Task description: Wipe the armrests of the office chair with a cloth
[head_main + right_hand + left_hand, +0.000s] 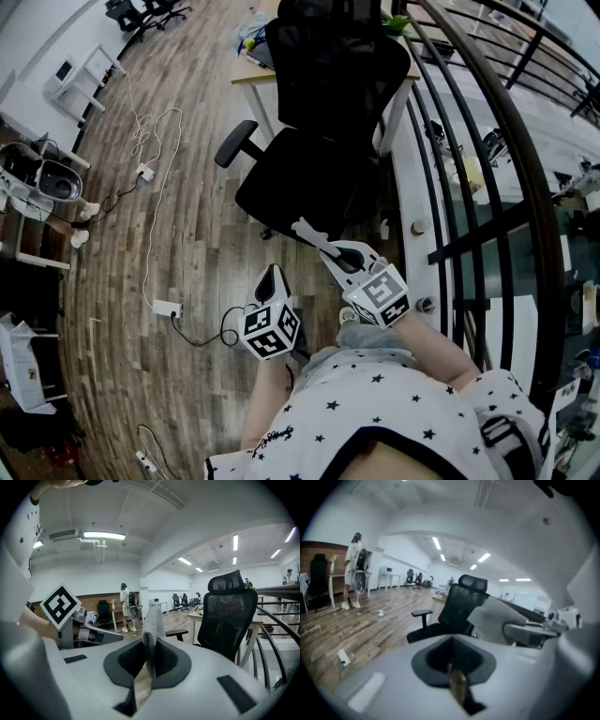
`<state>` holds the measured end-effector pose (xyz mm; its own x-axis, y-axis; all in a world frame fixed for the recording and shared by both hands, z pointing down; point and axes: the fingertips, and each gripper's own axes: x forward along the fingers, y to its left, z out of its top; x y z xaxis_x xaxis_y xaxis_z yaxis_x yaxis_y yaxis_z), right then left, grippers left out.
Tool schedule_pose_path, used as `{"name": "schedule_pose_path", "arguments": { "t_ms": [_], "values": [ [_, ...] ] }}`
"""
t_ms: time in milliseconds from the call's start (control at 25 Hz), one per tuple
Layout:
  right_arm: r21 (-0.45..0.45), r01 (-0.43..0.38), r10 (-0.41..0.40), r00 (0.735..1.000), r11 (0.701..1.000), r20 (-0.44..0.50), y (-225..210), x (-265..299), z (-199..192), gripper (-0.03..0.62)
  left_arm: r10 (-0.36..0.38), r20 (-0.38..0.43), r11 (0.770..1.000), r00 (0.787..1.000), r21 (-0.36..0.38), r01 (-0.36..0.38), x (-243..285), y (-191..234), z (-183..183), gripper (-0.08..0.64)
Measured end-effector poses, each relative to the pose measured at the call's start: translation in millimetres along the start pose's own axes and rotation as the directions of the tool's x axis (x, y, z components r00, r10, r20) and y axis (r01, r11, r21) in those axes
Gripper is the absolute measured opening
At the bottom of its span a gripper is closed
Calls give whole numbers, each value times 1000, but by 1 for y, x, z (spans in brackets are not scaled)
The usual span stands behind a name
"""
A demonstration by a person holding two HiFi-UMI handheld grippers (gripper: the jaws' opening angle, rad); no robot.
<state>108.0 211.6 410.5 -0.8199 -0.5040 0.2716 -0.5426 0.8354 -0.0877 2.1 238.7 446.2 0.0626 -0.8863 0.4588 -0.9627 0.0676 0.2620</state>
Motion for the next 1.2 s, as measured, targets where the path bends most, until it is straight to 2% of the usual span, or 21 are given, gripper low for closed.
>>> {"name": "schedule_pose_path", "arguments": {
  "t_ms": [280, 600, 840, 1000, 1200],
  "values": [
    [20, 32, -32, 999, 999, 0, 61, -52, -18, 25, -32, -22, 999, 999, 17, 33, -74, -8, -52, 8],
    [-5, 38, -38, 999, 999, -25, 107, -97, -43, 25, -47, -22, 999, 999, 5, 48, -114, -16, -84, 8],
    [-14, 56, -56, 998, 998, -11, 106, -109, -40, 25, -51, -13, 999, 999, 8, 51, -120, -25, -85, 8],
    [21, 77, -77, 997, 997, 8, 88, -104, -35, 26, -54, -14, 998, 998, 20, 54, -109, -27, -76, 8],
    [13, 91, -91, 996, 996, -1, 55, -88, -31, 26, -68, -30, 997, 997, 27, 69, -81, -33, -65, 8]
  ]
}}
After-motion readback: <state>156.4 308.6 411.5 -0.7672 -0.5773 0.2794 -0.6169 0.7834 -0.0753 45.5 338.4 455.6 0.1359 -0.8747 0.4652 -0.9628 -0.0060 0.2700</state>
